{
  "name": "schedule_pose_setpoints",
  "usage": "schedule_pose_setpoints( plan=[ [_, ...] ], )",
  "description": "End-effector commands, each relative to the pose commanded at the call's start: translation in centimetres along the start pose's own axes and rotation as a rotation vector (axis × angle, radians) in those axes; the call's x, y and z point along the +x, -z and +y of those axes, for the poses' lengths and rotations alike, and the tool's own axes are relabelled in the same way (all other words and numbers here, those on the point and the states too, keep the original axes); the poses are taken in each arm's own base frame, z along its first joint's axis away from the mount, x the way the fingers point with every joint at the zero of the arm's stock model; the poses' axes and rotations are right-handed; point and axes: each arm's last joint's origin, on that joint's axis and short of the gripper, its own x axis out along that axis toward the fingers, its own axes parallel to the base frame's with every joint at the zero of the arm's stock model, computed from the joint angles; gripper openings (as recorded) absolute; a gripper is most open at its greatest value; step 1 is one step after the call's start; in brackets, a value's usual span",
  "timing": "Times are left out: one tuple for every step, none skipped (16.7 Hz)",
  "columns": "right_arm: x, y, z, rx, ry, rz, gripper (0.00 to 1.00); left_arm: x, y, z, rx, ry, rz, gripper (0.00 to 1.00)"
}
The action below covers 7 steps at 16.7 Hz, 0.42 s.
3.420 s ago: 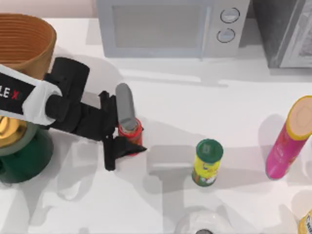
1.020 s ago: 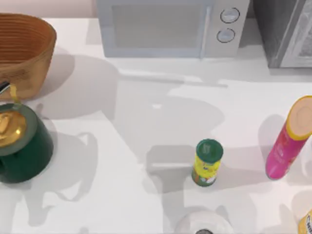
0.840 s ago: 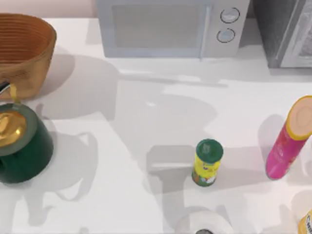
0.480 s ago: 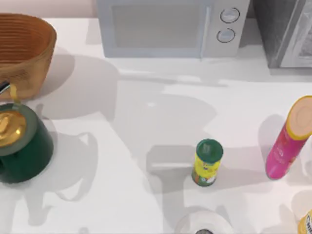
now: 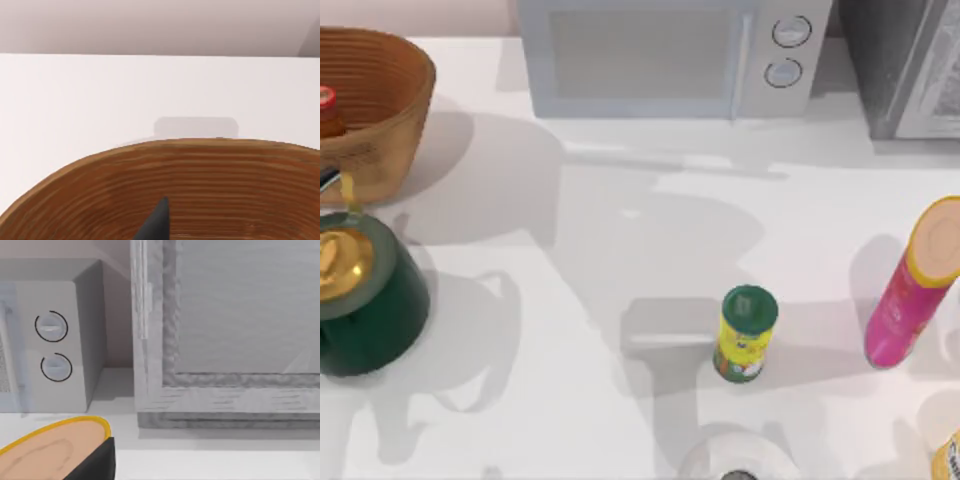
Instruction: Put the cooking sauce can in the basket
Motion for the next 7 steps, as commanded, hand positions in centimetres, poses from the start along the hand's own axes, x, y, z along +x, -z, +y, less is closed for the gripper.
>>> schedule_pose_setpoints(
  plan=[
    [0.00,0.00,0.00,0.000,0.000,0.000,1.00,0.00,0.00,0.00,0.000,0.000,0.000,0.98],
    [0.00,0.00,0.00,0.000,0.000,0.000,1.00,0.00,0.00,0.00,0.000,0.000,0.000,1.00],
    [0.00,0.00,0.00,0.000,0.000,0.000,1.00,0.00,0.00,0.00,0.000,0.000,0.000,1.00],
    [0.00,0.00,0.00,0.000,0.000,0.000,1.00,0.00,0.00,0.00,0.000,0.000,0.000,1.00],
    [0.00,0.00,0.00,0.000,0.000,0.000,1.00,0.00,0.00,0.00,0.000,0.000,0.000,1.00],
    [0.00,0.00,0.00,0.000,0.000,0.000,1.00,0.00,0.00,0.00,0.000,0.000,0.000,1.00],
    [0.00,0.00,0.00,0.000,0.000,0.000,1.00,0.00,0.00,0.00,0.000,0.000,0.000,1.00]
  ],
)
